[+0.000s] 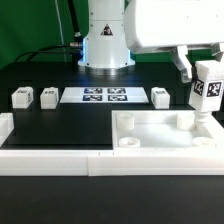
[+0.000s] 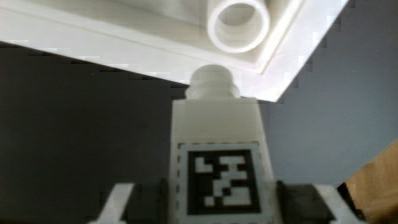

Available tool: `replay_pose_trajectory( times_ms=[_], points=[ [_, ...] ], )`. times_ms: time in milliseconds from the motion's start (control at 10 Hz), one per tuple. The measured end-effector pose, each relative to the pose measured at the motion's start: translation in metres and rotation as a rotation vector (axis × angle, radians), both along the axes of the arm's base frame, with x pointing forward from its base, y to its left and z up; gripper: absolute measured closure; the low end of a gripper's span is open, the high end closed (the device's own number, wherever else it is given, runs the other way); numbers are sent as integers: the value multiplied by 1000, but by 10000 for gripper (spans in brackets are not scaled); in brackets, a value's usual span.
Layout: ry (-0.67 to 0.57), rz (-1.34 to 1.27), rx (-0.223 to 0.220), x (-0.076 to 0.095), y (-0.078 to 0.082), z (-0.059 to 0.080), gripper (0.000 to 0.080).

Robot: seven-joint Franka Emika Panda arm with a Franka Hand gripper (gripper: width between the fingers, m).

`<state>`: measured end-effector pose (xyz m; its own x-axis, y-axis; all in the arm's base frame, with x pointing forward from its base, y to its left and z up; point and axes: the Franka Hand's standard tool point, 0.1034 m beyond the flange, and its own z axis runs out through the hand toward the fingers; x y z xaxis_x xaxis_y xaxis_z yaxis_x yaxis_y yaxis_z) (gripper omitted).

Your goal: Assemble square table

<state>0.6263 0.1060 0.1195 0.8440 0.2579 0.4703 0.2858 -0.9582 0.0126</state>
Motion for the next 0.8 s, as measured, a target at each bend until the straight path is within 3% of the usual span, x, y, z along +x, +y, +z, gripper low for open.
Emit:
replay_pose_trajectory(
  times_ms=[200, 400, 800],
  points=[
    [11, 18, 3, -6, 14, -18, 508],
    [23, 23, 1, -9, 15, -27, 508],
    [6, 23, 1, -8, 14, -27, 508]
  ],
)
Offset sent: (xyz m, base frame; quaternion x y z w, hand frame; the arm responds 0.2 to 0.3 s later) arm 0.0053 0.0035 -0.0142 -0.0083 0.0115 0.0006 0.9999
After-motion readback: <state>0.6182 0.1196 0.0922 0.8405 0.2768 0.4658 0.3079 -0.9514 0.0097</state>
